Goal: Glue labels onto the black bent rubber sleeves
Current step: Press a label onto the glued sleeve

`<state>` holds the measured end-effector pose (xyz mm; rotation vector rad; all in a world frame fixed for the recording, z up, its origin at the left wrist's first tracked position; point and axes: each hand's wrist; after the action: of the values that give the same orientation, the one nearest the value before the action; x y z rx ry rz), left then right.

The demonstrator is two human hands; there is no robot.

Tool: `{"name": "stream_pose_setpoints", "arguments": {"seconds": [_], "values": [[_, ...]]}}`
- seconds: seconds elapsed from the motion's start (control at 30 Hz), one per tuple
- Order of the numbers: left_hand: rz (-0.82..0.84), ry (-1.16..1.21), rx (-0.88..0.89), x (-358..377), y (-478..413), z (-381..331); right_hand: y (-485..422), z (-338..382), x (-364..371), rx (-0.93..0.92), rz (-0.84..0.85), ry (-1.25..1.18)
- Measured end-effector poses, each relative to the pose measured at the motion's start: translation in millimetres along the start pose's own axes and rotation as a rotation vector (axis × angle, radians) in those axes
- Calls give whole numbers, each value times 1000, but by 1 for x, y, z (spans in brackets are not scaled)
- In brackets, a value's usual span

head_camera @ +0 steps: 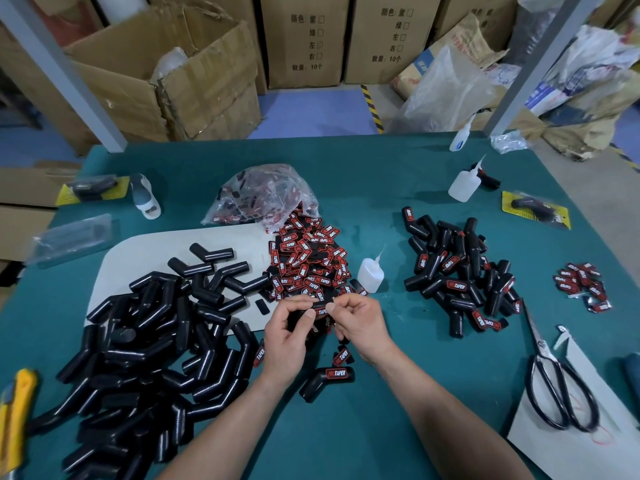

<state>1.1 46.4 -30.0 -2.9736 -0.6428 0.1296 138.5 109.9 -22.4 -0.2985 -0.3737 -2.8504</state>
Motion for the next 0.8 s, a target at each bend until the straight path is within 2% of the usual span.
{"name": "stream_pose_setpoints", "arguments": {"seconds": [0.5, 0.6, 0.7, 0.8], "values": [[8, 63, -44, -1, 1, -5, -1, 0, 1, 5, 0, -38], [46, -8, 20, -1, 4, -7, -3, 1, 1, 14, -5, -75], [51, -167, 166, 0, 3, -7, -3, 3, 1, 23, -2, -104], [17, -255, 192, 1, 4, -5, -2, 6, 1, 38, 1, -116]]}}
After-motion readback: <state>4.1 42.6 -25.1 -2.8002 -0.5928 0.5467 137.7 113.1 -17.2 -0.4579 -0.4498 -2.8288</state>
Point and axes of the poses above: each hand's wrist, its own y-axis away from the middle knuckle, its own x-axis out of the palm, z = x × y, and after that the axes turned 8 degrees about -y, right-handed
